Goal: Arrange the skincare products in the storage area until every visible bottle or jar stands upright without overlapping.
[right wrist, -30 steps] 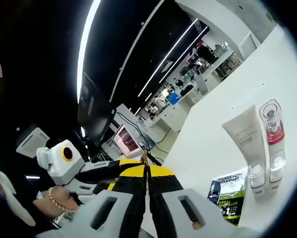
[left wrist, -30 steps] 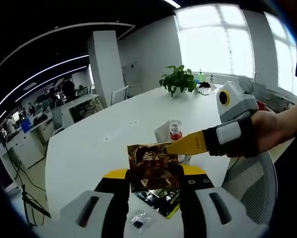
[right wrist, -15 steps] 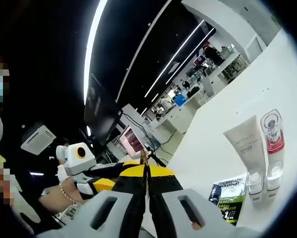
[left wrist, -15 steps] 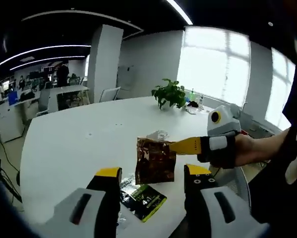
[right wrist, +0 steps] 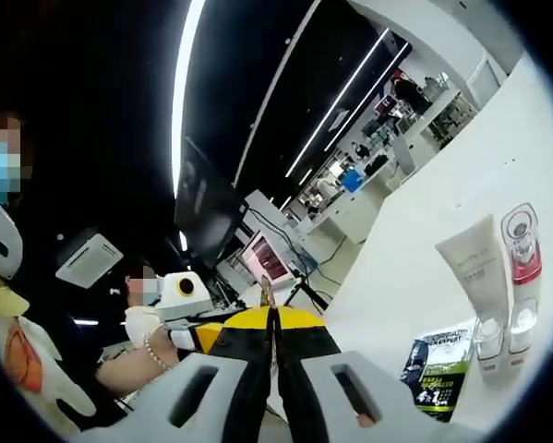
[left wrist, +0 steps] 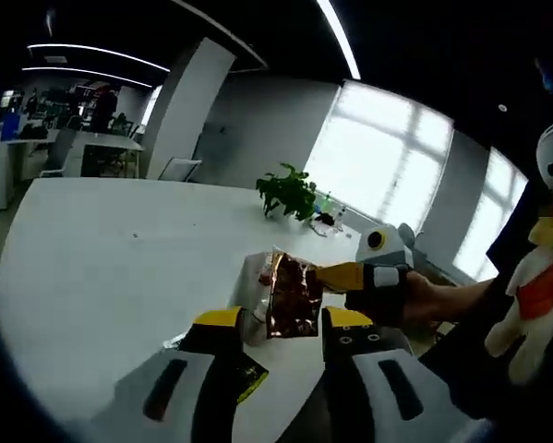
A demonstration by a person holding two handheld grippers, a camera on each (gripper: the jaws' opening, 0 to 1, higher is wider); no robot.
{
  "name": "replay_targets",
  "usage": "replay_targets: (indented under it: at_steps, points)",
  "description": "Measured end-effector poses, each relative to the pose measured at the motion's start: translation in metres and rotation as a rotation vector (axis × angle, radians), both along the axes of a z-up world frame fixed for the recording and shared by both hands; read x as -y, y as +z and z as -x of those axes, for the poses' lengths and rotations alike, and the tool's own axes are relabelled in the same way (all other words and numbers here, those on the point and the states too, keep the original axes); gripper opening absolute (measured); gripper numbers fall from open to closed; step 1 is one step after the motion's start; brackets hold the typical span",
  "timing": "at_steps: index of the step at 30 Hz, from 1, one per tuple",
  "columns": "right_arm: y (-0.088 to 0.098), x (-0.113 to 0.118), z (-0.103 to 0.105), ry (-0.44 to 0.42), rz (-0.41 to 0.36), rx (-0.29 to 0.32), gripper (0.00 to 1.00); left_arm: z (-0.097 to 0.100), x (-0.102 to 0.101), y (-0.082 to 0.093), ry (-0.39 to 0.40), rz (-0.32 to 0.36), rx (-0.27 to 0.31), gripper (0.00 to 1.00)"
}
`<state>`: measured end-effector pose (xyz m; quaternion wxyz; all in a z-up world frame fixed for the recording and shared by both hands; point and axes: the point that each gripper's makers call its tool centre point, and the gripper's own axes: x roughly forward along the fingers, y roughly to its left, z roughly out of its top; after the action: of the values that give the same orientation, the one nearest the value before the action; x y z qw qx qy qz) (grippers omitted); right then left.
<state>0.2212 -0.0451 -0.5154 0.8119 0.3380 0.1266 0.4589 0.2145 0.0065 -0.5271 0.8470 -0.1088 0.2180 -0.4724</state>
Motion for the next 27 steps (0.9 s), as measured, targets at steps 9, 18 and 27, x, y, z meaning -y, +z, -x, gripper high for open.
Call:
replay_targets:
  at_steps: [9,18,27]
  points:
    - [0.0,0.0,0.002,0.005,-0.011,-0.006,0.01,0.004,-0.001,-0.009,-0.006,-0.033,-0.006,0.14]
    - [-0.003,-0.002,0.004,0.015,0.018,0.002,0.01,0.005,-0.004,-0.008,0.028,0.019,-0.019,0.05]
    - [0.004,0.003,0.0,-0.013,0.041,0.066,0.02,0.013,0.001,-0.003,0.086,0.244,-0.168,0.0]
